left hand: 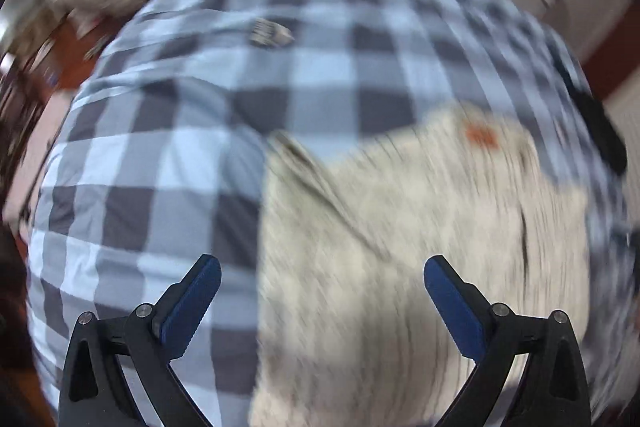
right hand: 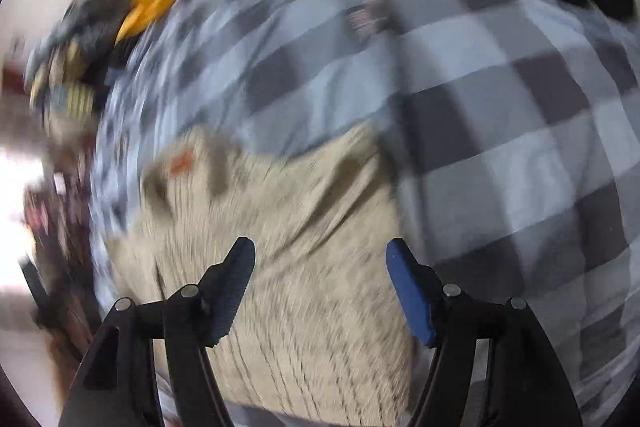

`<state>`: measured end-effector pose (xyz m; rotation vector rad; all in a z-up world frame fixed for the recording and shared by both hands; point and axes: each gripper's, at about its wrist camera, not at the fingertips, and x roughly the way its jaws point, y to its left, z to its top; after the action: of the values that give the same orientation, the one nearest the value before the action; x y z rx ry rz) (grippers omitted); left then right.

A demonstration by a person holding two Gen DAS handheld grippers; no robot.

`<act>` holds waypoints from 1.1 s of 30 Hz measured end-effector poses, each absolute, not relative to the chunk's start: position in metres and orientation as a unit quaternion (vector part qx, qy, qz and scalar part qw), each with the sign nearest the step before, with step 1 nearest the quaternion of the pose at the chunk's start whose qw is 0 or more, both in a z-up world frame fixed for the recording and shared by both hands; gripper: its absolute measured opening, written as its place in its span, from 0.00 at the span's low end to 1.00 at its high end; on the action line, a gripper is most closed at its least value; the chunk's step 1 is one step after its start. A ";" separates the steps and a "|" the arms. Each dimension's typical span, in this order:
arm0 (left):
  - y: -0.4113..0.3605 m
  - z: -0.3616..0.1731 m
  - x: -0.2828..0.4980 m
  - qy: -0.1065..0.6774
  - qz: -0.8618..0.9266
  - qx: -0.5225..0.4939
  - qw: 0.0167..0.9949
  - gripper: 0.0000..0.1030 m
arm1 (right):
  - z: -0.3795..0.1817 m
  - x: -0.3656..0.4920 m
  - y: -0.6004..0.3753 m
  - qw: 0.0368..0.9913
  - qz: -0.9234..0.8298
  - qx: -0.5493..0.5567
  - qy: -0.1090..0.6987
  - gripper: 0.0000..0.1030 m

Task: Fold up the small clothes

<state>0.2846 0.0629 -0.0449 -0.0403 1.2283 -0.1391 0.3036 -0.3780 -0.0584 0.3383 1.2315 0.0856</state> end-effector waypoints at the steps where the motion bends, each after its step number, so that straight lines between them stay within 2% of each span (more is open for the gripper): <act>1: 0.051 -0.046 0.271 0.578 -0.078 -0.007 0.812 0.99 | -0.057 0.293 -0.351 0.815 0.045 0.096 0.569 0.63; 4: 0.028 -0.056 0.249 0.592 -0.109 -0.004 0.799 0.99 | -0.066 0.276 -0.295 0.818 0.074 -0.019 0.570 0.63; 10: 0.006 -0.088 0.241 0.620 -0.087 0.032 0.779 0.99 | -0.102 0.274 -0.242 0.787 0.090 -0.111 0.601 0.63; 14: -0.002 -0.100 0.247 0.614 -0.078 0.044 0.784 0.99 | -0.112 0.282 -0.233 0.791 0.057 -0.160 0.587 0.63; 22: -0.008 -0.105 0.278 0.582 -0.068 0.059 0.808 0.99 | -0.070 0.355 -0.253 0.846 -0.009 -0.103 0.524 0.63; 28: -0.012 -0.116 0.335 0.578 -0.048 0.032 0.814 0.99 | -0.045 0.418 -0.279 0.868 -0.092 -0.031 0.486 0.63; 33: 0.001 -0.109 0.387 0.557 -0.007 -0.017 0.830 0.99 | -0.017 0.413 -0.311 0.885 -0.105 0.031 0.453 0.63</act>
<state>0.3871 0.0015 -0.1093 -0.0360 1.1819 -0.0149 0.4126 -0.3114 -0.0169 0.0655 0.9424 -0.2190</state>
